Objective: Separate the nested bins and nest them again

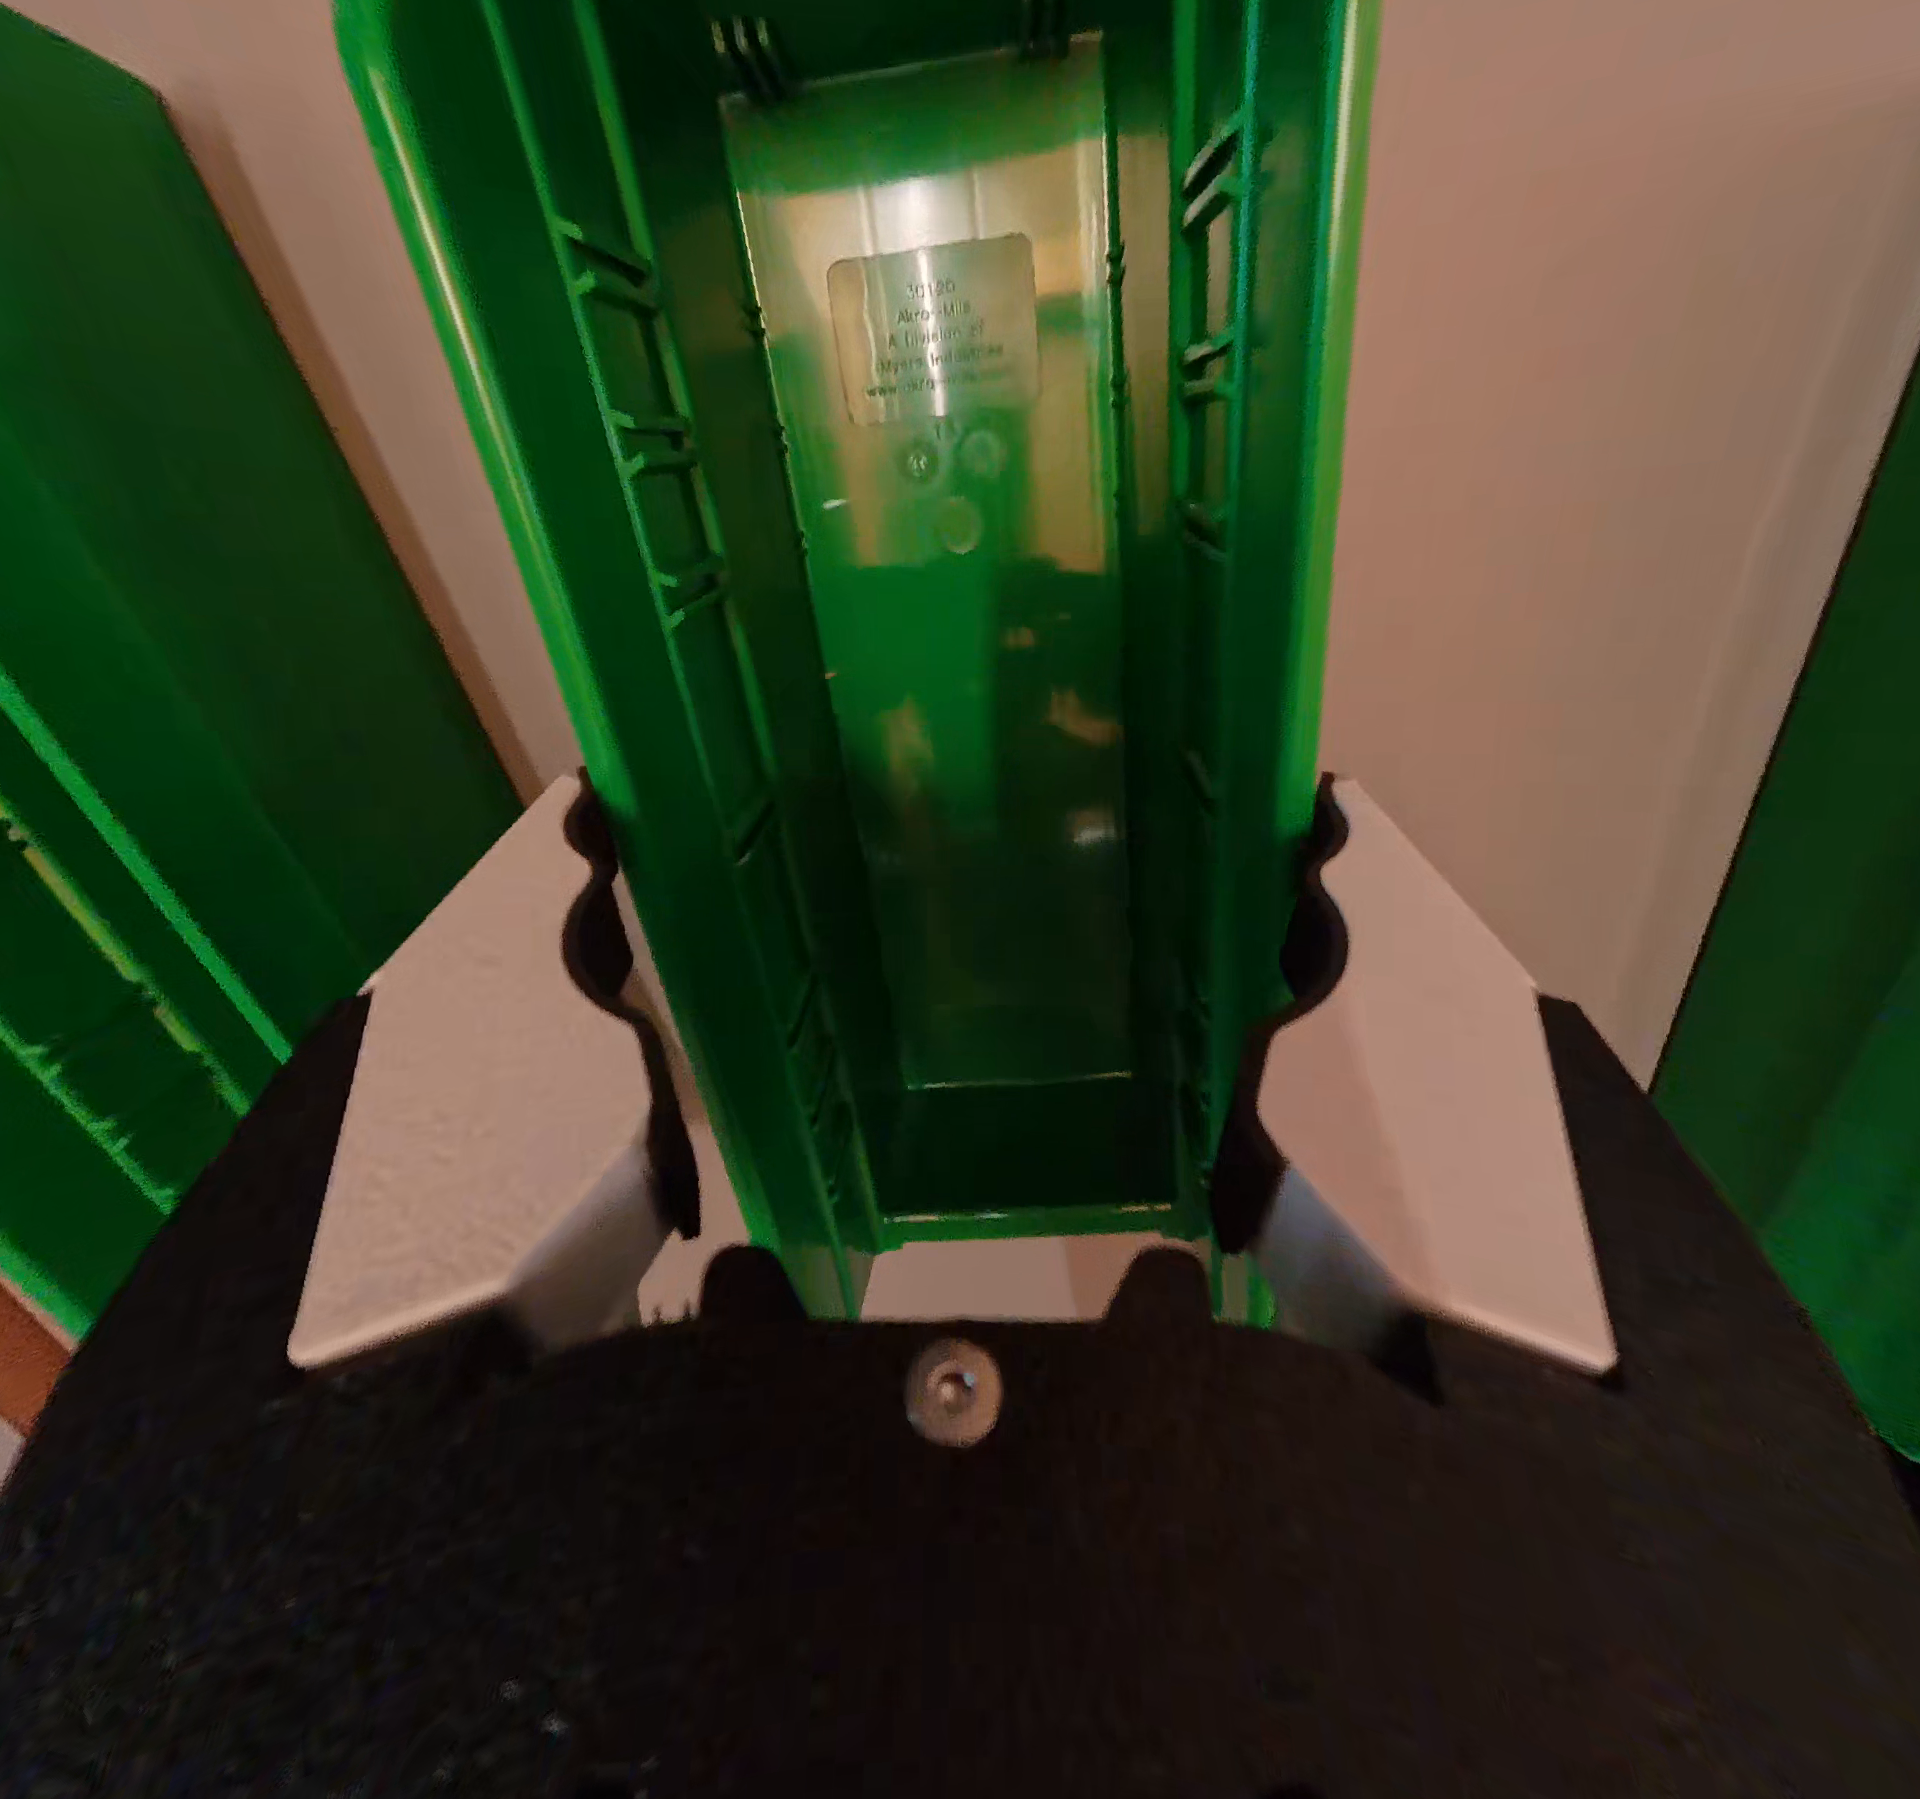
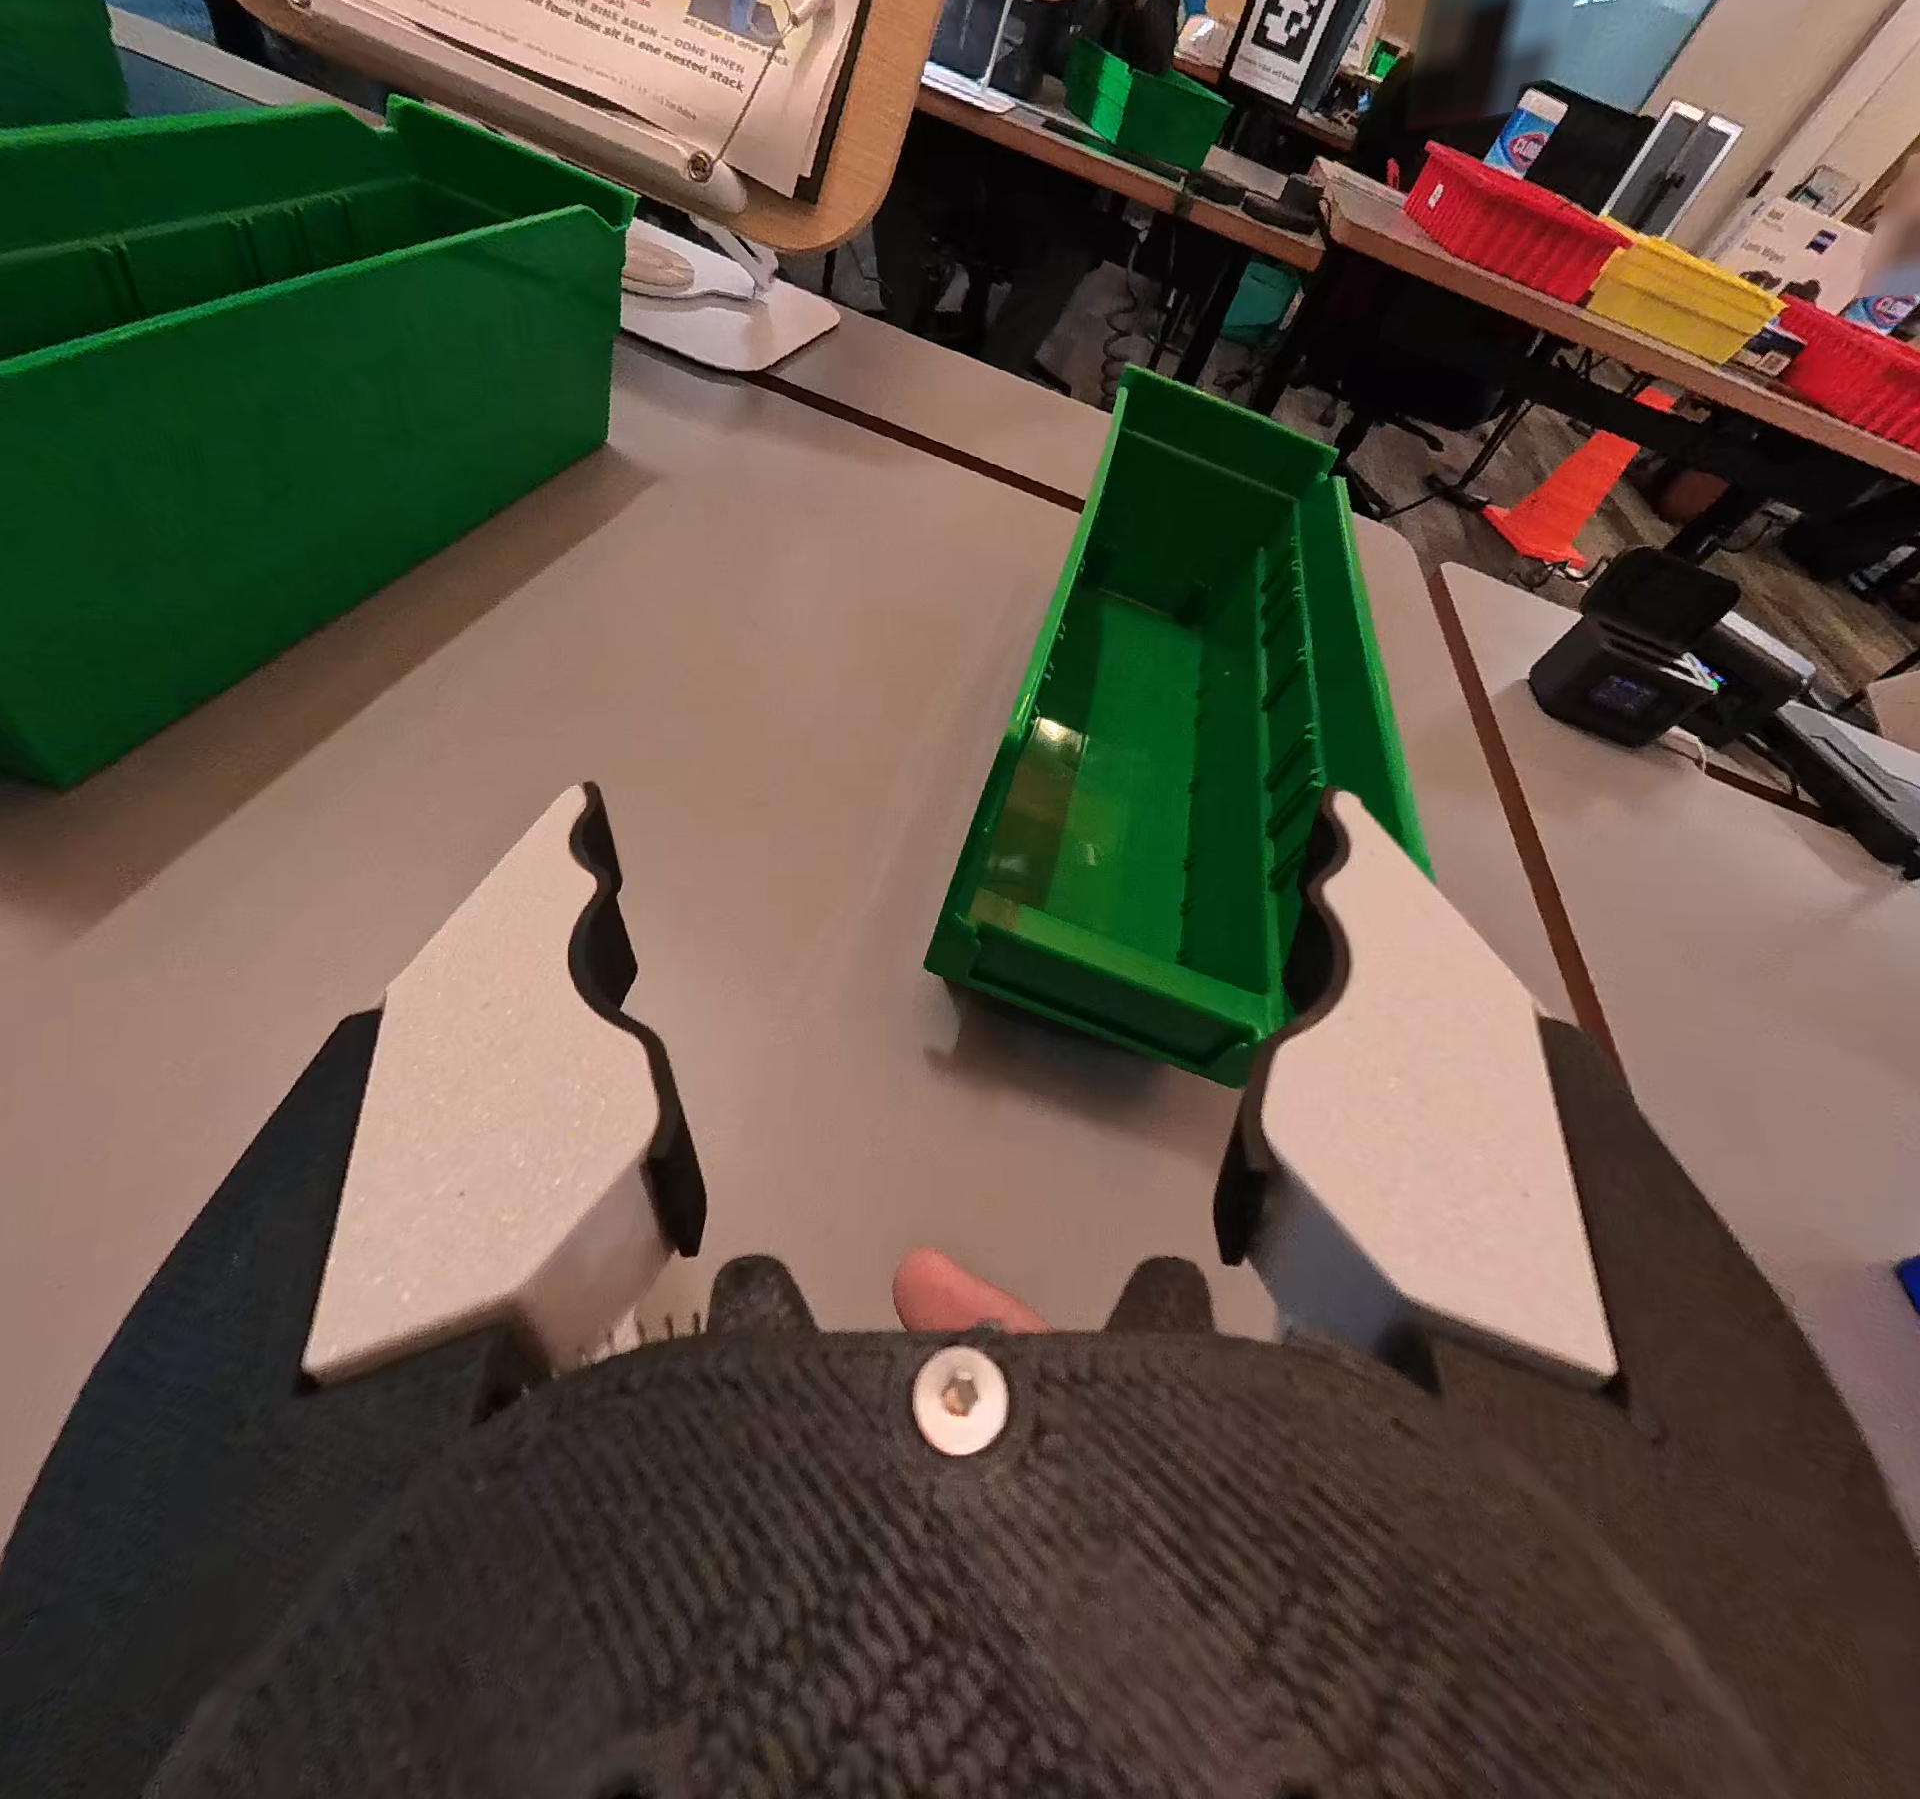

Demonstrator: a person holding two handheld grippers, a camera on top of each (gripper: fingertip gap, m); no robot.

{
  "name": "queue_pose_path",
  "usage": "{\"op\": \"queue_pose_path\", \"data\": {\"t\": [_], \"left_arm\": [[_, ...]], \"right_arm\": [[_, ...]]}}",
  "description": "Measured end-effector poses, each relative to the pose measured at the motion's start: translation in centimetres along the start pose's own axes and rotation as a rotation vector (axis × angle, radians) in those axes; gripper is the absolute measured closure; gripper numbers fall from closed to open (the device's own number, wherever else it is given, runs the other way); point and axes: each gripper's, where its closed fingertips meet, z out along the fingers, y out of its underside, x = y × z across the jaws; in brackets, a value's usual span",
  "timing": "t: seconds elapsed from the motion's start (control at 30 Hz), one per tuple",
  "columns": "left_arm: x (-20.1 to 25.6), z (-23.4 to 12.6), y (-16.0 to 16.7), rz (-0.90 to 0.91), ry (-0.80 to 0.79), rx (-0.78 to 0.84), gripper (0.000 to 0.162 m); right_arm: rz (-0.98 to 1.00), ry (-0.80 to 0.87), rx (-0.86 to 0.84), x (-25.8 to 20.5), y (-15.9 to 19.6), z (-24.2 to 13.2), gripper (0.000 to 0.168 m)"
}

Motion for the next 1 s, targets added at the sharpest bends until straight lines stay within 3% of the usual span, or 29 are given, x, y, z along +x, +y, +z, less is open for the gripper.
{"op": "queue_pose_path", "data": {"t": [0.17, 0.33, 0.53, 0.83, 1.0], "left_arm": [[0.3, 1.4, 1.1, -0.055, 0.042, -0.079, 0.019], [0.1, 1.8, 1.4, -0.035, -0.015, -0.121, 0.011], [-0.4, 2.2, 1.8, 0.018, -0.089, -0.166, 0.010], [-0.9, 3.0, 2.3, -0.003, 0.037, -0.162, 0.003], [-0.9, 2.9, 2.1, 0.004, 0.034, -0.154, 0.009]], "right_arm": [[0.001, -0.019, -0.002, -0.3, 0.0, 0.1, 0.040], [0.003, -0.017, -0.006, -0.1, 0.2, 0.1, 0.040], [0.002, -0.025, -0.037, -0.1, 1.2, 0.5, 0.040], [0.006, -0.039, -0.037, -0.5, 1.1, 0.5, 0.042], [0.001, -0.056, -0.046, -0.9, 1.3, 0.8, 0.042]]}}
